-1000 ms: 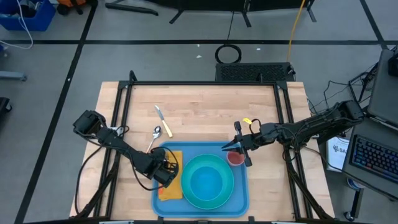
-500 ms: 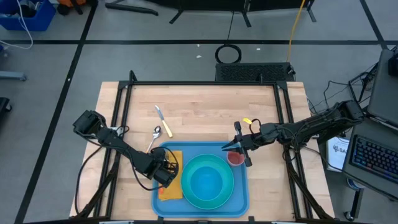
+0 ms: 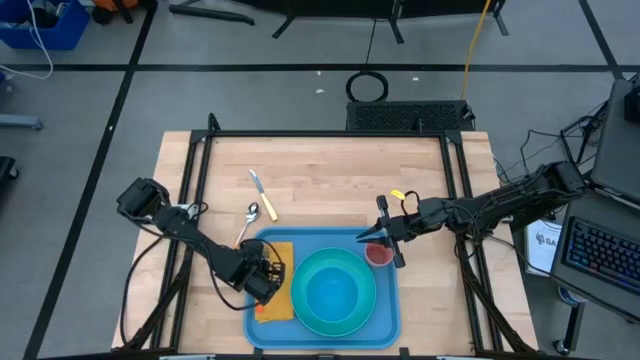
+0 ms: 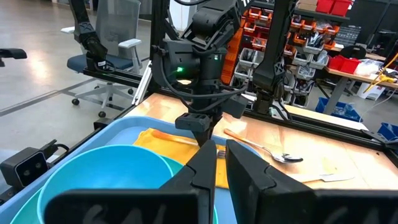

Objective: Set up tray
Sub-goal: Put the orange fork on the yellow napkin, then put the orange spoon on the yellow napkin to the right of the orange fork

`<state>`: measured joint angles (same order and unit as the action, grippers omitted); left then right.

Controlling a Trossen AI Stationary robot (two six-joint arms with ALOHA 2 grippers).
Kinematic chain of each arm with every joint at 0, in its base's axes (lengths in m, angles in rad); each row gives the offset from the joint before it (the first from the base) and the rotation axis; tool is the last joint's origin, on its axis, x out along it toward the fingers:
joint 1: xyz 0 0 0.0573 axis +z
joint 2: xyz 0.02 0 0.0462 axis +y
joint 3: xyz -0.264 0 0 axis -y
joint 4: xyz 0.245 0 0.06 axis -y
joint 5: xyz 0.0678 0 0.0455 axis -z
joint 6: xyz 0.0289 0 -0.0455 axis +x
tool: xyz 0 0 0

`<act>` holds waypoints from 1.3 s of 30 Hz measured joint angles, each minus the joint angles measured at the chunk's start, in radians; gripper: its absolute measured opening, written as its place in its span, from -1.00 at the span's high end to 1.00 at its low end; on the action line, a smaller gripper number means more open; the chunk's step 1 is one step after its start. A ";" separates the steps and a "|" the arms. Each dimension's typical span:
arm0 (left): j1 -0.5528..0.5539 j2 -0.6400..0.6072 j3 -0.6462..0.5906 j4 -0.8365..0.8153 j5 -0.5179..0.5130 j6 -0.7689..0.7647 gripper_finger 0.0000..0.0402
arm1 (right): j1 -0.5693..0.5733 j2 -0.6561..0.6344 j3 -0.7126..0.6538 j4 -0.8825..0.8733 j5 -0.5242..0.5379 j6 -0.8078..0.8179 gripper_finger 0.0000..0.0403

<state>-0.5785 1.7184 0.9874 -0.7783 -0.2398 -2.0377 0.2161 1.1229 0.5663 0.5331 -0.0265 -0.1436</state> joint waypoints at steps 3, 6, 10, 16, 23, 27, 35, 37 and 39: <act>0.000 0.000 0.000 0.001 0.000 0.000 0.65 | 0.000 0.000 0.000 0.000 0.000 0.000 0.86; 0.000 0.000 0.000 0.006 0.000 0.011 0.55 | 0.000 0.000 0.000 0.000 0.000 0.000 0.86; 0.000 0.000 0.000 0.003 -0.016 0.035 0.45 | 0.000 0.000 0.000 0.000 0.000 0.000 0.86; -0.006 -0.011 0.000 -0.005 -0.032 0.066 0.38 | 0.000 0.000 0.000 0.000 0.000 0.000 0.86; -0.019 -0.079 0.000 -0.016 -0.125 0.141 0.38 | 0.000 0.000 0.000 -0.005 0.000 0.000 0.86; -0.019 -0.148 0.000 -0.051 -0.240 0.206 0.38 | 0.000 0.000 0.000 -0.008 0.000 -0.001 0.86; -0.016 -0.235 0.000 -0.024 -0.488 0.398 0.38 | 0.000 0.000 0.000 -0.008 0.003 -0.003 0.86; -0.015 -0.241 0.000 -0.009 -0.510 0.433 0.38 | 0.000 0.000 0.000 -0.008 0.003 -0.006 0.86; -0.010 -0.241 0.000 0.018 -0.518 0.503 0.38 | 0.000 0.000 0.000 -0.008 0.003 -0.010 0.86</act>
<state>-0.5886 1.4777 0.9871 -0.7606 -0.7582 -1.5344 0.2161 1.1225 0.5659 0.5255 -0.0231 -0.1532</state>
